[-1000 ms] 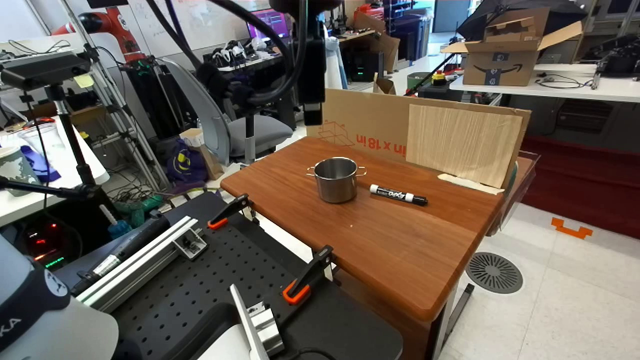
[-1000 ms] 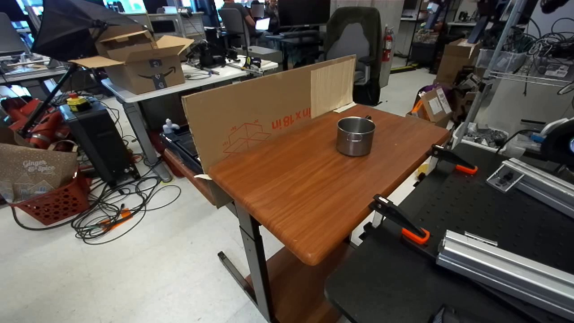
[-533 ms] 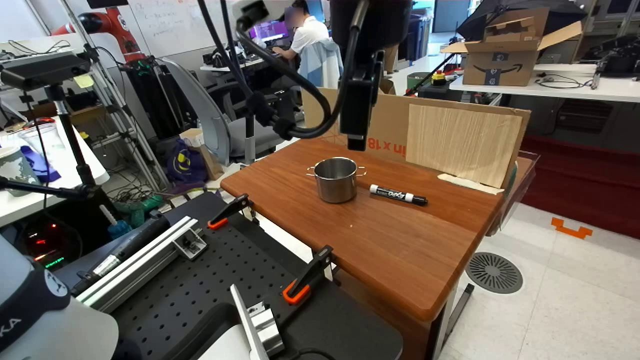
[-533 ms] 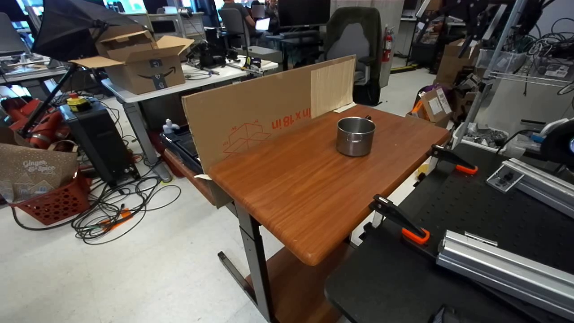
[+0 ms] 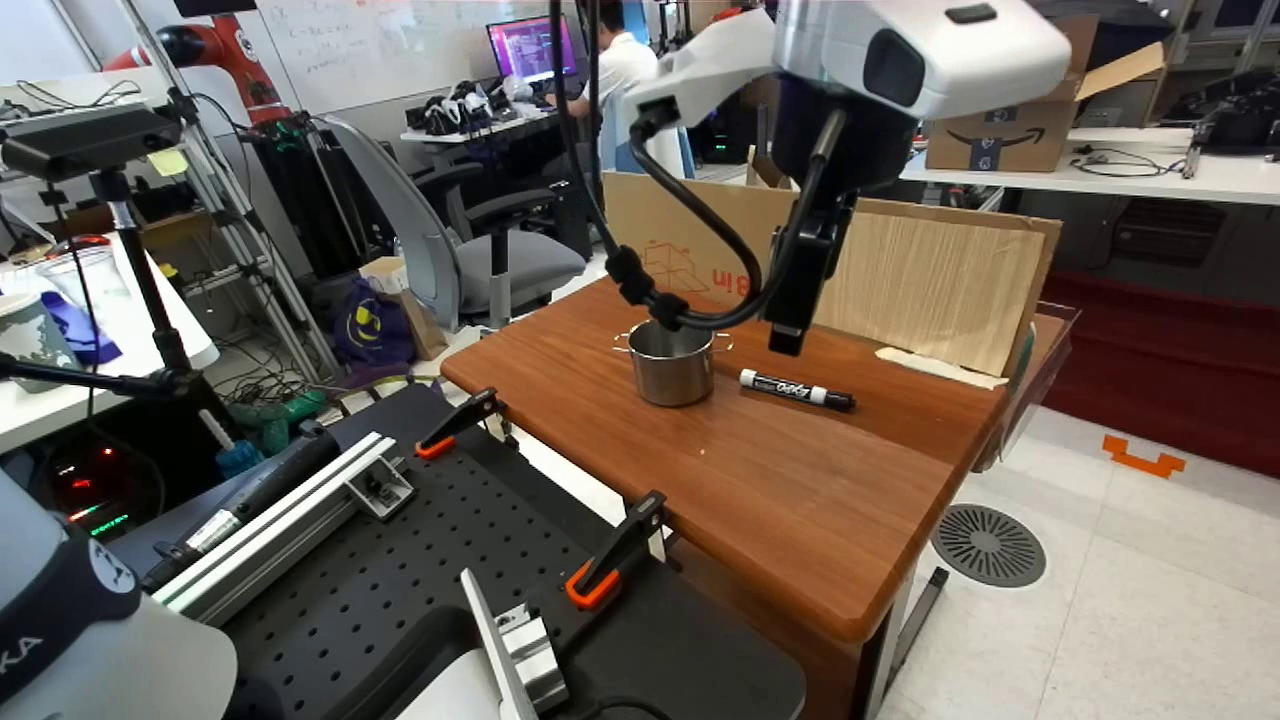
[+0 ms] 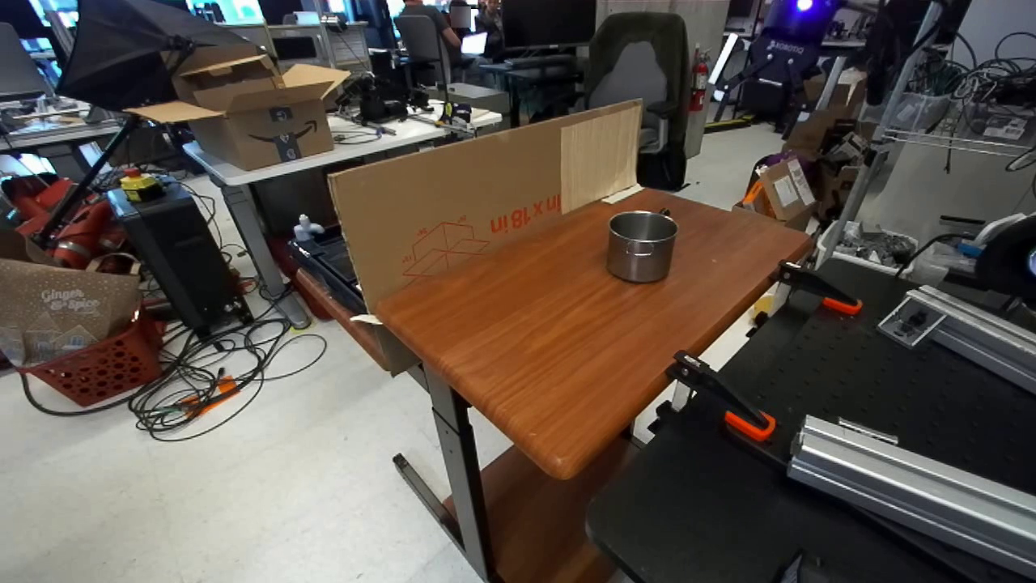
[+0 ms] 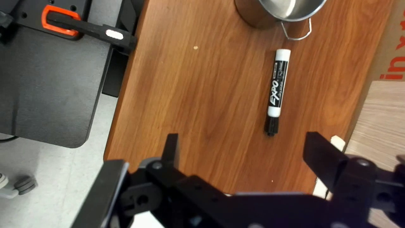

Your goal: Put the marker in the silver pot

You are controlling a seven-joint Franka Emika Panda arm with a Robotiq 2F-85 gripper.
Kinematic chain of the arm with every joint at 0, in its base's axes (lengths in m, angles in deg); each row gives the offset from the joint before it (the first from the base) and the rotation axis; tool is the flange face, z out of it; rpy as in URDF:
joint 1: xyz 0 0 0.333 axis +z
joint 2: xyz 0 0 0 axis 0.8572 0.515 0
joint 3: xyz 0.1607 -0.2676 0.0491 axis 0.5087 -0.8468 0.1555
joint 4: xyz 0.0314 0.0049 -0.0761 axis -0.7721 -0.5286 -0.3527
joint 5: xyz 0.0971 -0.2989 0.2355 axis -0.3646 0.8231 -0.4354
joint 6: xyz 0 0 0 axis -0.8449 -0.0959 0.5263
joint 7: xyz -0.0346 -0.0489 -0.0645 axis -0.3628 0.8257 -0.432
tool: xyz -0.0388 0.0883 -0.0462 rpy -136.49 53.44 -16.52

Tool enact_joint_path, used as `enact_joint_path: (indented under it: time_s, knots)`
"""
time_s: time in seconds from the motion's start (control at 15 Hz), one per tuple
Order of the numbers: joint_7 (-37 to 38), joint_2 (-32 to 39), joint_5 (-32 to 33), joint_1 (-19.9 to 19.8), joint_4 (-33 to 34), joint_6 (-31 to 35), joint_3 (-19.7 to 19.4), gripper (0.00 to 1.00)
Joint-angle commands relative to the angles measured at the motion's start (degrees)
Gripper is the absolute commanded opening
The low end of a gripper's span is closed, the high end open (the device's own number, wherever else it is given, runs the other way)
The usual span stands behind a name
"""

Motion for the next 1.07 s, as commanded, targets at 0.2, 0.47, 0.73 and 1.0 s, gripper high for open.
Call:
enact_joint_path:
  time_s: [0.2,0.47,0.73,1.0]
  knots:
    - [8.3,12.5,1.4,2.3,10.1,0.4,-0.3,1.0]
    - [12.6,18.4,2.9,4.5,15.5,-0.1,-0.4,1.0]
    - [17.1,23.6,5.4,6.6,20.4,-0.4,-0.7,1.0]
    - [19.7,28.2,7.2,7.3,24.2,-0.9,-0.4,1.0]
